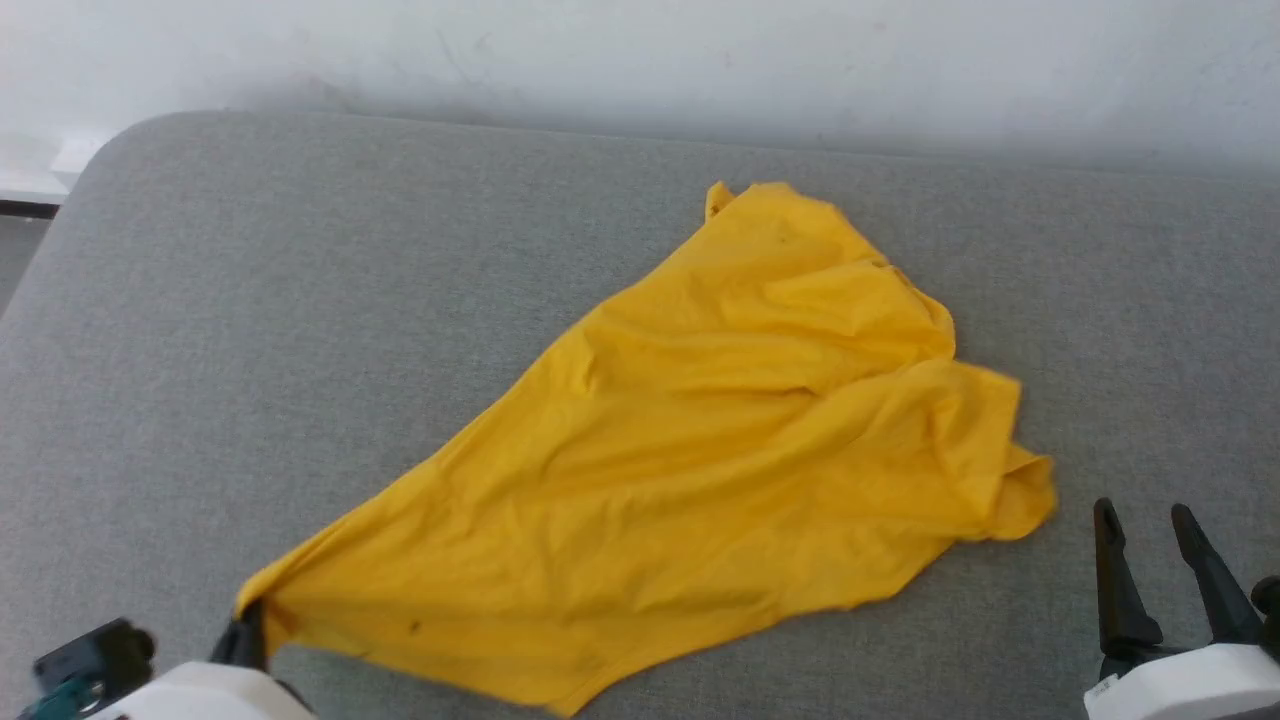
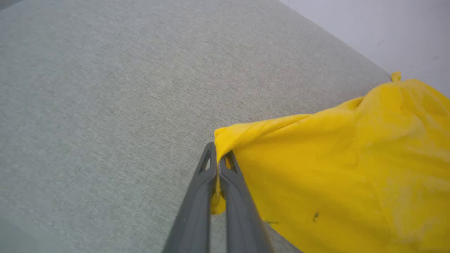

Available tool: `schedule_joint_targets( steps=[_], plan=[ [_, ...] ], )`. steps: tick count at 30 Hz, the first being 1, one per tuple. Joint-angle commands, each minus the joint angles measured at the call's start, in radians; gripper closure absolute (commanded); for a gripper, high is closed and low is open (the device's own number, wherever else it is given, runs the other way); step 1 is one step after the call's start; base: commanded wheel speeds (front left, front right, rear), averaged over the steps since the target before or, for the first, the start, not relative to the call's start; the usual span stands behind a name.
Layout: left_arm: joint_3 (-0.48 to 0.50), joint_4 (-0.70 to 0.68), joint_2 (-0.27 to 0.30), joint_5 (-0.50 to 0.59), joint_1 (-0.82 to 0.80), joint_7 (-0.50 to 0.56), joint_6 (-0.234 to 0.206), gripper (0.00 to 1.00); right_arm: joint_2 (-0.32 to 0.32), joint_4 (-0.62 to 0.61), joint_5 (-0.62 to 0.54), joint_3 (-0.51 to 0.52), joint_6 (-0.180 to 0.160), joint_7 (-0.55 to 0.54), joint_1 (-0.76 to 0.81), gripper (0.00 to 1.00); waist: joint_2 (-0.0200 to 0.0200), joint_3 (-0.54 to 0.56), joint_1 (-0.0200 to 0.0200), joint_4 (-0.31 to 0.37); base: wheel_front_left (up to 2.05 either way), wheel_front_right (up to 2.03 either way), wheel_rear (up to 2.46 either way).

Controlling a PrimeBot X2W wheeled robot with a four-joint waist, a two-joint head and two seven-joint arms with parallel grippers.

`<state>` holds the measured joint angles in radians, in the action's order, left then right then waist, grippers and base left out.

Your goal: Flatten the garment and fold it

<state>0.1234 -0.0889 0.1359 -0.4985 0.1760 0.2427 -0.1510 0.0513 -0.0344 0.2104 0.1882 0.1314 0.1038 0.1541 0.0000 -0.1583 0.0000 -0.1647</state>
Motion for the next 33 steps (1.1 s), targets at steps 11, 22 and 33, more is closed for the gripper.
schedule_joint_targets(
  steps=[11,22,33],
  plan=[
    [0.024,-0.038,0.006,0.042,0.007,-0.064,-0.053,1.00,-0.001,-0.020,-0.024,-0.036,-0.001,-0.041,0.000,0.00,0.0000,0.015,0.0000,-0.044,0.00,0.00,0.00],
    [-0.062,-0.036,-0.023,0.038,-0.036,-0.062,-0.025,1.00,-0.001,-0.102,-0.177,-0.235,-0.001,-0.263,-0.108,0.00,0.0000,-0.016,0.0000,-0.027,0.00,0.00,0.00],
    [-0.103,-0.015,-0.028,0.034,-0.077,-0.066,-0.006,1.00,-0.001,0.007,-0.250,-0.233,-0.001,-0.451,-0.238,0.00,0.0000,-0.060,0.0000,-0.073,0.00,0.00,0.00]
  ],
)
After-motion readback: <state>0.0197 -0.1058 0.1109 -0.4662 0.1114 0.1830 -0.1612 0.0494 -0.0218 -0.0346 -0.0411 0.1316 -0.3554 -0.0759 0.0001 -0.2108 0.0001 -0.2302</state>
